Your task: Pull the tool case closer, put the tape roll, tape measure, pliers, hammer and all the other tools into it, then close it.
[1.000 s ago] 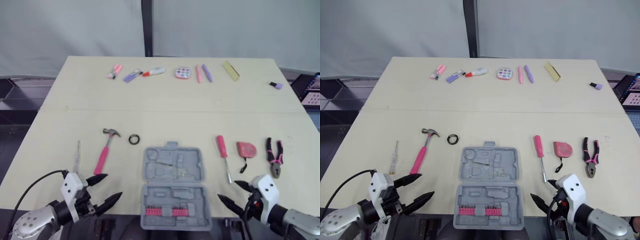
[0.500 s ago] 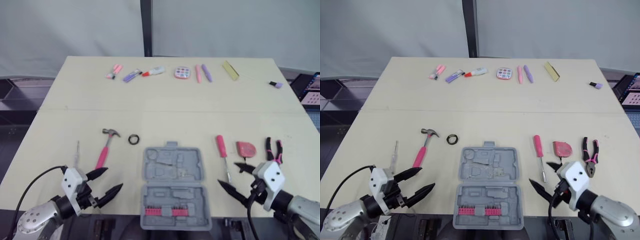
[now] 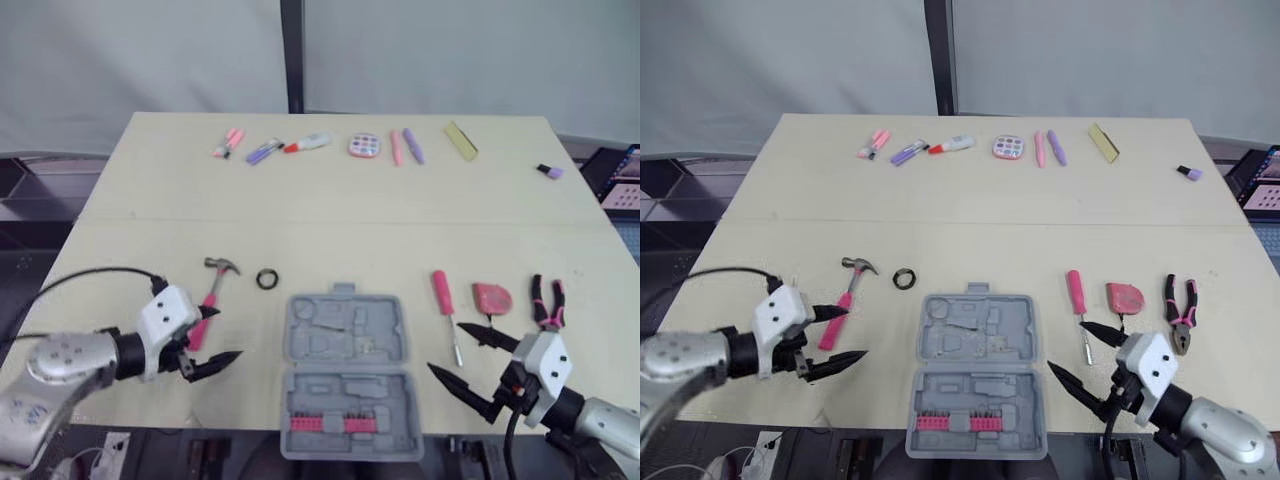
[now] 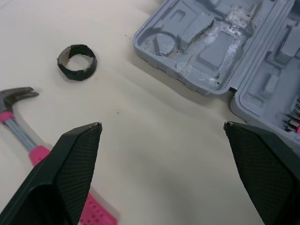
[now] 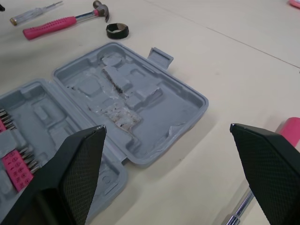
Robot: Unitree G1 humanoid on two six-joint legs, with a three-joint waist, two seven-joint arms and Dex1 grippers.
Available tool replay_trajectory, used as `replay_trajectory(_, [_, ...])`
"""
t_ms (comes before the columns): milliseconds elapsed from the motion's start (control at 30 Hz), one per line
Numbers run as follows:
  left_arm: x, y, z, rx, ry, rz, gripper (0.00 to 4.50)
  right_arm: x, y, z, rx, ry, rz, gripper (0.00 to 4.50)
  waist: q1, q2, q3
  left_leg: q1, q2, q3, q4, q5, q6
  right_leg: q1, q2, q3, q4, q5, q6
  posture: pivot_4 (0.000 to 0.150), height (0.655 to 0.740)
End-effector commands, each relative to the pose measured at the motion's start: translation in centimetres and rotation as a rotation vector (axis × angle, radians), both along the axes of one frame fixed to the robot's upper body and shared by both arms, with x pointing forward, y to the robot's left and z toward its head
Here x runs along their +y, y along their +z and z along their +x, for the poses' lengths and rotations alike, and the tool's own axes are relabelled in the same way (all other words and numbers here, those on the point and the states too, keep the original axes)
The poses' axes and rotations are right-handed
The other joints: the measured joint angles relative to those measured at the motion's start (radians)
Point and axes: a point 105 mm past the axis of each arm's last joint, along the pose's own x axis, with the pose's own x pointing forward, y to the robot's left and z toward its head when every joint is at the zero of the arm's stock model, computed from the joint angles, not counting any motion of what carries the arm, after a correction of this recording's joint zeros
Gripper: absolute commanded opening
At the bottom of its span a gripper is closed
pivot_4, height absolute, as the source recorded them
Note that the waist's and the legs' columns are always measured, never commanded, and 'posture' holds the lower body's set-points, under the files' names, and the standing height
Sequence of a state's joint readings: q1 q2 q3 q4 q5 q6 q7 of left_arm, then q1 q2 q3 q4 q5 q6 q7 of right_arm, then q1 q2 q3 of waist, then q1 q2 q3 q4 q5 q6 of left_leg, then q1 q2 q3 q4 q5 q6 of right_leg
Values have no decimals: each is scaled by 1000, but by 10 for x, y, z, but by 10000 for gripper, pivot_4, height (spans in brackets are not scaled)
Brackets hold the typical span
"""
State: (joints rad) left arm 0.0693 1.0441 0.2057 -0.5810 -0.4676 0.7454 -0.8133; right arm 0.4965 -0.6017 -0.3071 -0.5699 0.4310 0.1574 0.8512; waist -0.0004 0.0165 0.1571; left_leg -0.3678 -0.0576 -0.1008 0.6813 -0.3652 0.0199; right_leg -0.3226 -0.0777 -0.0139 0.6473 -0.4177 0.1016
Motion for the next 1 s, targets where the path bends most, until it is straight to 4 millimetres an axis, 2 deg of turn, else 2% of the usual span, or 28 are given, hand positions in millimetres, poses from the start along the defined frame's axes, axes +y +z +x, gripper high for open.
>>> replay_trajectory(33, [1, 11, 10, 25, -33, 141, 44736, 3, 3, -4, -25, 48, 0, 44693, 1, 0, 0, 0, 0, 0, 0, 0, 0, 0, 0, 0, 1, 0, 0, 1500, 7134])
replay_trajectory(200, [-2, 16, 39, 11, -63, 325, 44736, 4, 2, 0, -40, 45, -4, 44693, 1, 0, 0, 0, -2, 1, 1, 0, 0, -2, 0, 1, 6, 0, 0, 1500, 7134])
replay_trajectory(467, [-26, 5, 73, 20, -141, 382, 44736, 5, 2, 1, -34, 41, -11, 44693, 0, -1, 1, -1, -2, 0, 2, 0, 0, -4, 1, 0, 11, 0, 0, 1500, 7134])
replay_trajectory(1000, [-55, -5, 107, 36, -168, 387, 44736, -3, 1, 3, -27, 41, -33, 44693, 1, -1, 1, -1, -3, 0, 3, 0, 1, -5, 0, -1, 14, 0, 0, 1500, 7134])
